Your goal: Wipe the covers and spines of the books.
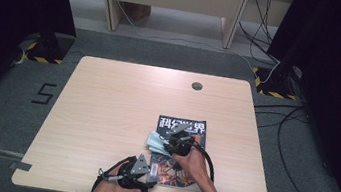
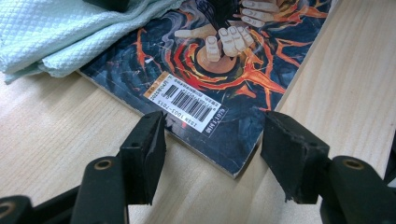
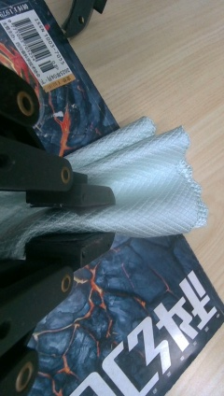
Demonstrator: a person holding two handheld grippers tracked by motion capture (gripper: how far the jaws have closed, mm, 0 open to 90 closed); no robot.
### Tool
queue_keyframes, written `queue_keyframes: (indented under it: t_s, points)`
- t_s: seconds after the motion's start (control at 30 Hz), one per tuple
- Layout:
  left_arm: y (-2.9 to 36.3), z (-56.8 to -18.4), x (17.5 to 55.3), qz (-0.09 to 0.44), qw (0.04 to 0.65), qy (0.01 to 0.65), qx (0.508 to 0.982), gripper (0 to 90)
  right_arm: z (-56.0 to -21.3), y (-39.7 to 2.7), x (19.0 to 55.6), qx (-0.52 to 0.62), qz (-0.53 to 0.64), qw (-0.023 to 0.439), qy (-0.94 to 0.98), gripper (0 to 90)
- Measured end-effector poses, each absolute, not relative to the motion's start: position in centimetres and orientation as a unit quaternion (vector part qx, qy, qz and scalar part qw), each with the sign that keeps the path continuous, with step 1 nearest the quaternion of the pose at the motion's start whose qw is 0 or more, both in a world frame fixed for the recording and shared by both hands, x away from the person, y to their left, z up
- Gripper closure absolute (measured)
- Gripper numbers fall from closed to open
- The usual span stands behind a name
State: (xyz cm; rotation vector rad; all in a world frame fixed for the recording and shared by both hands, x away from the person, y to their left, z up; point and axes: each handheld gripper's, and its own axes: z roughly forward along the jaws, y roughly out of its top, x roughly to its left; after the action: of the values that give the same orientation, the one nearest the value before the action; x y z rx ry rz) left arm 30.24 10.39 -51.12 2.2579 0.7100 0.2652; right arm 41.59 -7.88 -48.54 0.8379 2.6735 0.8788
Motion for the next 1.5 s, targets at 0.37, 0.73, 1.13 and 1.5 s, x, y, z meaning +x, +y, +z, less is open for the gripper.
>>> queue_keyframes:
  t_s: [0.37,0.73,1.13,1.5]
  points:
    - [10.6,-51.2,30.2,0.103,0.373,0.278,0.879,39.4,-48.4,-12.9,42.2,0.332,0.291,0.113,0.89,78.0]
    - [10.6,-51.2,30.1,0.104,0.376,0.278,0.878,39.4,-48.2,-18.8,43.0,0.397,0.284,0.135,0.862,78.3]
    - [10.6,-51.2,30.1,0.104,0.376,0.281,0.877,39.4,-48.3,-12.9,41.0,0.332,0.286,0.111,0.892,78.2]
    - [12.4,-50.9,30.0,0.089,0.363,0.304,0.876,34.9,-48.5,-8.6,39.4,0.283,0.299,0.081,0.908,78.2]
